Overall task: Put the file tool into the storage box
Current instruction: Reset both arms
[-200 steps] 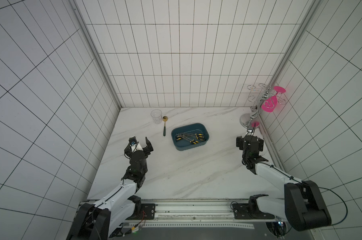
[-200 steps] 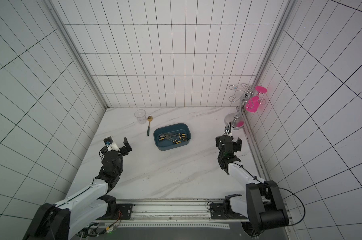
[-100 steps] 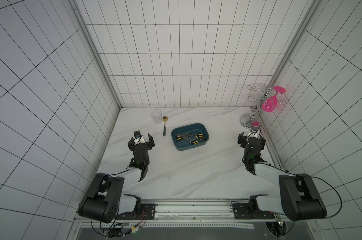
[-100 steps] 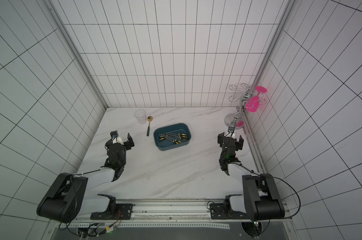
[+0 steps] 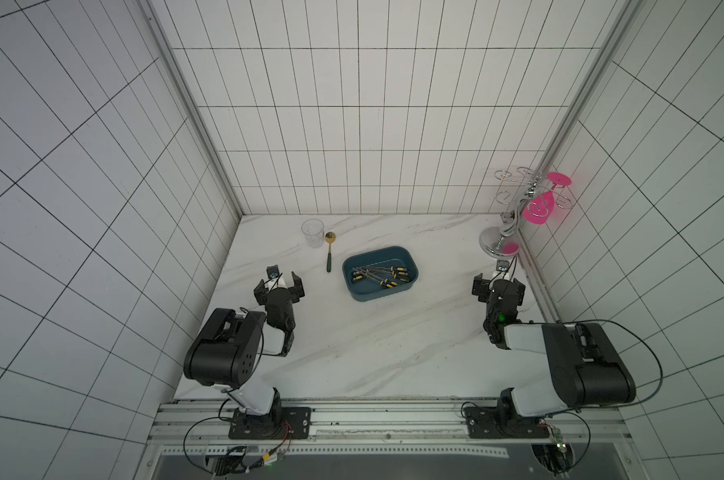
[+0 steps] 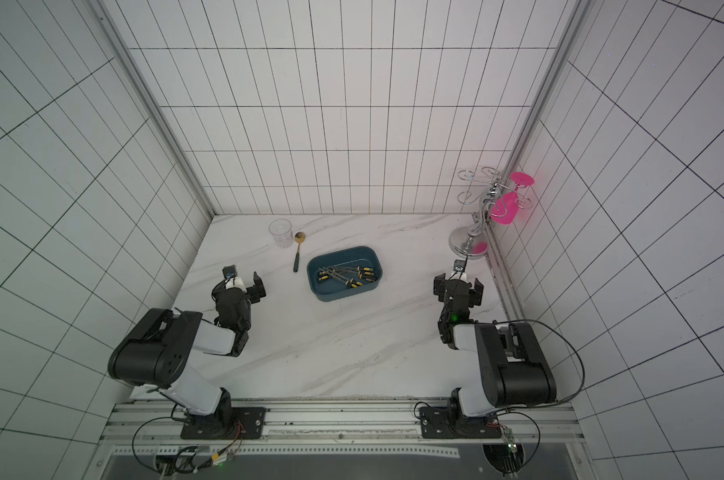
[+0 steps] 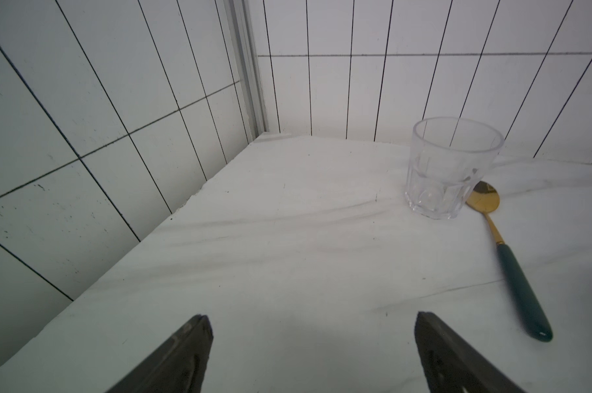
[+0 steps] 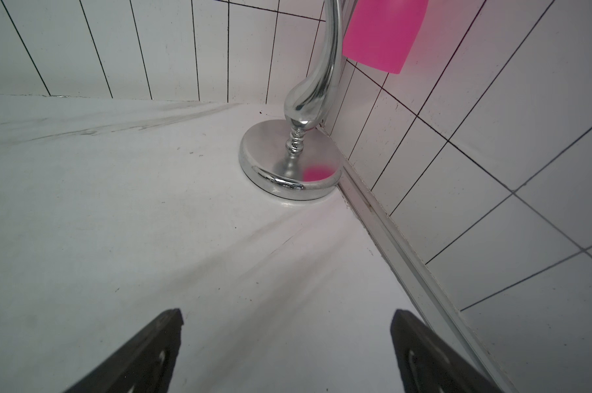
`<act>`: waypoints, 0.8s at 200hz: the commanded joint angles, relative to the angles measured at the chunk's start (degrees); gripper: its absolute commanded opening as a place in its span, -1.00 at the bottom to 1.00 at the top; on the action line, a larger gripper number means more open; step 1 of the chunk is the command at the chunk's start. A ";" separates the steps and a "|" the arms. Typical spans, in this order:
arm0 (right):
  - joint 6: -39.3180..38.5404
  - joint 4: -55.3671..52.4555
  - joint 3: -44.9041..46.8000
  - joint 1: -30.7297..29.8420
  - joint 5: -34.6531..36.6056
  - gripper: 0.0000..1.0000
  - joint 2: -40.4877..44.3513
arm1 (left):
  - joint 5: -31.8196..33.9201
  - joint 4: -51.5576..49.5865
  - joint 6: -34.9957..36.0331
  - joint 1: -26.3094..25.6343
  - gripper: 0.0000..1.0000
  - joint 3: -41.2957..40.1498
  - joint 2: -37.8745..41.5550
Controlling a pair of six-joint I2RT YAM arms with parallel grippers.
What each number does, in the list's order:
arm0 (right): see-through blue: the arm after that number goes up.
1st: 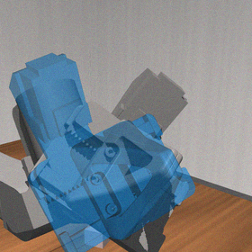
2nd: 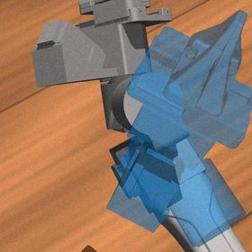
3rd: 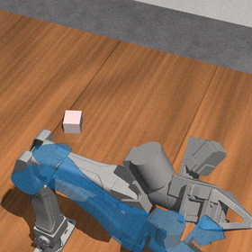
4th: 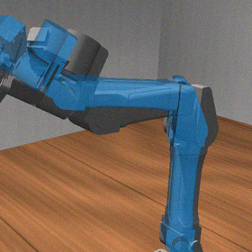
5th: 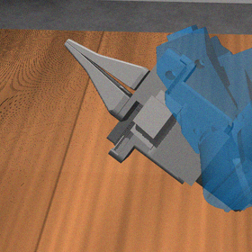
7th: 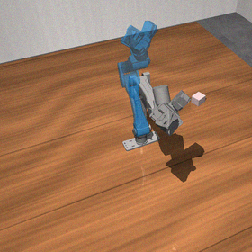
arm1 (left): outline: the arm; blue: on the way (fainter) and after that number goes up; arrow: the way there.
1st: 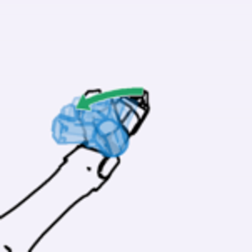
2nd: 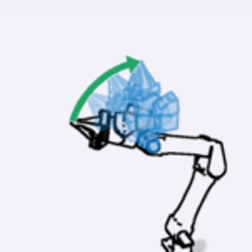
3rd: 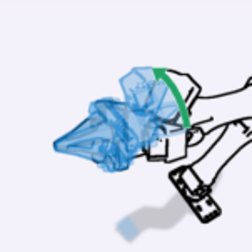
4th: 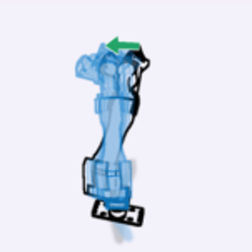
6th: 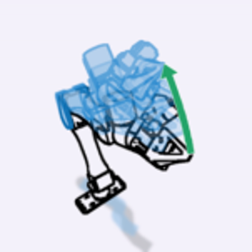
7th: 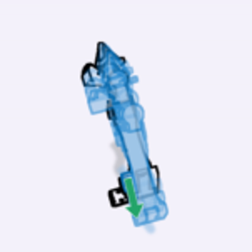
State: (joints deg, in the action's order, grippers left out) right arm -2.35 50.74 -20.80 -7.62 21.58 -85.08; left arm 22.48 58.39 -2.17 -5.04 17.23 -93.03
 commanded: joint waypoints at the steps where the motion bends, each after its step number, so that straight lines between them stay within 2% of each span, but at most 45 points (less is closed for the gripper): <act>1: 2.81 3.46 1.25 2.96 -5.53 0.98 -0.66 | -7.38 -8.90 -1.52 1.55 0.96 5.08 4.65; 12: 2.47 9.20 0.98 3.61 -5.19 0.97 -4.94 | -10.13 -9.15 -1.90 3.40 0.96 6.43 3.15; 26: 4.04 -1.88 -1.49 4.02 -6.56 0.98 -1.78 | -11.50 -8.92 -2.38 4.36 0.97 6.90 2.30; 39: 2.99 5.60 -0.31 4.29 -6.82 0.97 -4.51 | -11.65 -10.61 -2.57 4.51 0.97 7.50 2.54; 52: 4.06 -1.56 -1.67 4.36 -7.10 0.98 -2.17 | -11.67 -13.19 -2.90 4.51 0.96 8.24 3.15; 66: 3.42 3.53 -0.92 4.45 -6.82 0.98 -4.01 | -11.58 -14.02 -3.07 4.56 0.96 8.47 3.52; 80: 4.14 -1.17 -1.90 4.46 -7.20 0.97 -2.59 | -11.66 -13.45 -2.92 4.52 0.96 8.25 3.33; 94: 4.02 1.34 -1.54 4.64 -7.25 0.97 -3.50 | -11.58 -13.74 -2.94 4.52 0.96 8.35 3.50; 160: 4.02 0.32 -1.70 4.70 -7.26 0.97 -3.16 | -11.61 -13.74 -3.01 4.52 0.97 8.28 3.52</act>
State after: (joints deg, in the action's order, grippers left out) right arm 0.95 51.51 -20.93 -3.33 14.39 -88.38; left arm 11.66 45.15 -4.75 -0.64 25.02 -90.50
